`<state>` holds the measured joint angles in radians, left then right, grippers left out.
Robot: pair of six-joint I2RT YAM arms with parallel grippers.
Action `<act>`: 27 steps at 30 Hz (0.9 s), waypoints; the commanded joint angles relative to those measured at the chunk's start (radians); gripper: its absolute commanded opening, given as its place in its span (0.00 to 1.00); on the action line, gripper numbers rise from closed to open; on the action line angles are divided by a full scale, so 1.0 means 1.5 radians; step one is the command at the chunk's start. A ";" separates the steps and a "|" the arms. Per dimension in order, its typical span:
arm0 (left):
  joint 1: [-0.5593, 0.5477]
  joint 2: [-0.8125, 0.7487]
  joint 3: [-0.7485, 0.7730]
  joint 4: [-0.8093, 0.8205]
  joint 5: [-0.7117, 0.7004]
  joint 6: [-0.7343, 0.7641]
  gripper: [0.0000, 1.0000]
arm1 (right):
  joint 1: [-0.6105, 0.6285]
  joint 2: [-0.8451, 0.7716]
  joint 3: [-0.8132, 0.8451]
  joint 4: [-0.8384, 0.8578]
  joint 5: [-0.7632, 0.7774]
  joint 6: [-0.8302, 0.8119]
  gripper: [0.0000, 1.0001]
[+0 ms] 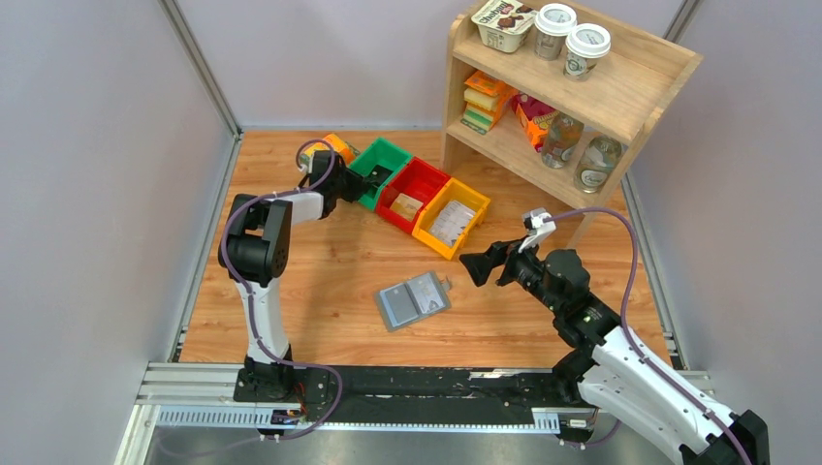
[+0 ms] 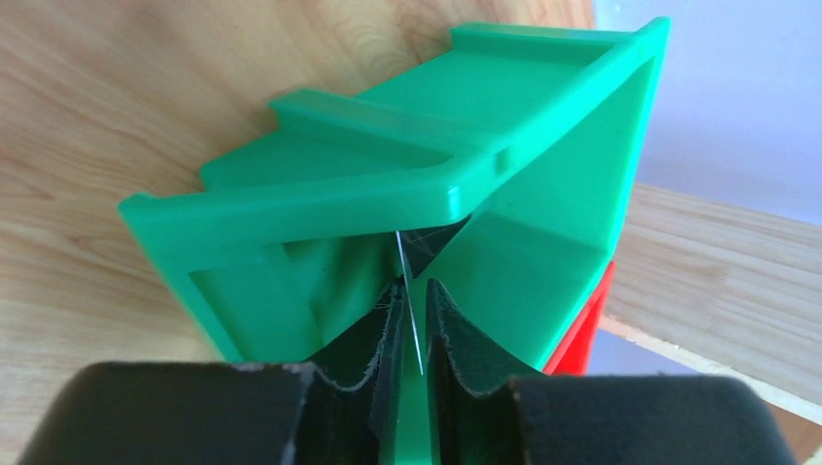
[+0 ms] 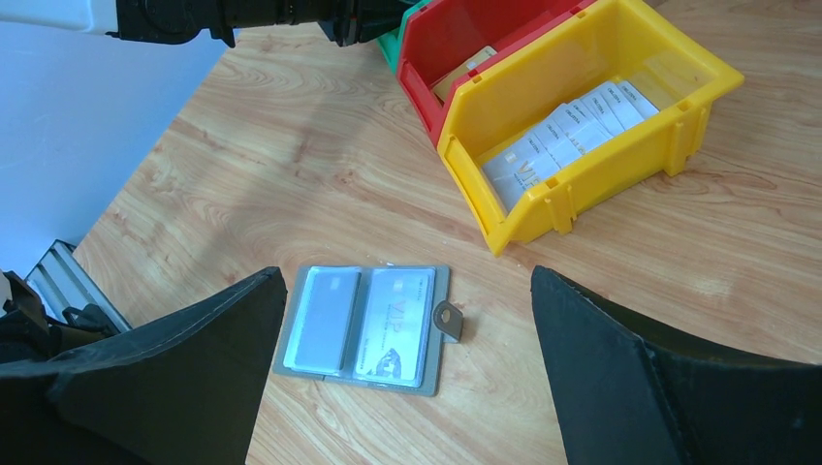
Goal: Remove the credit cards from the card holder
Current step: Place the credit card in the storage box.
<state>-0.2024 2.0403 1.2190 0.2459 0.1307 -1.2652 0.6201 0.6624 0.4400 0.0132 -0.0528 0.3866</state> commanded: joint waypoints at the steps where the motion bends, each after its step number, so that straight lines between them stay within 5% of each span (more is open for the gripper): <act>1: 0.001 -0.015 0.018 -0.049 0.003 0.014 0.22 | -0.002 -0.016 -0.001 0.028 0.018 -0.010 1.00; 17: 0.000 -0.175 -0.046 -0.130 0.007 0.052 0.37 | -0.001 0.001 0.034 -0.006 0.007 -0.017 1.00; 27: -0.065 -0.404 -0.164 -0.235 -0.011 0.191 0.48 | 0.002 0.146 0.147 -0.172 -0.006 -0.001 1.00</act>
<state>-0.2314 1.5654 1.0130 -0.0010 0.1318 -1.1137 0.6201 0.8127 0.5697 -0.1425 -0.0525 0.3801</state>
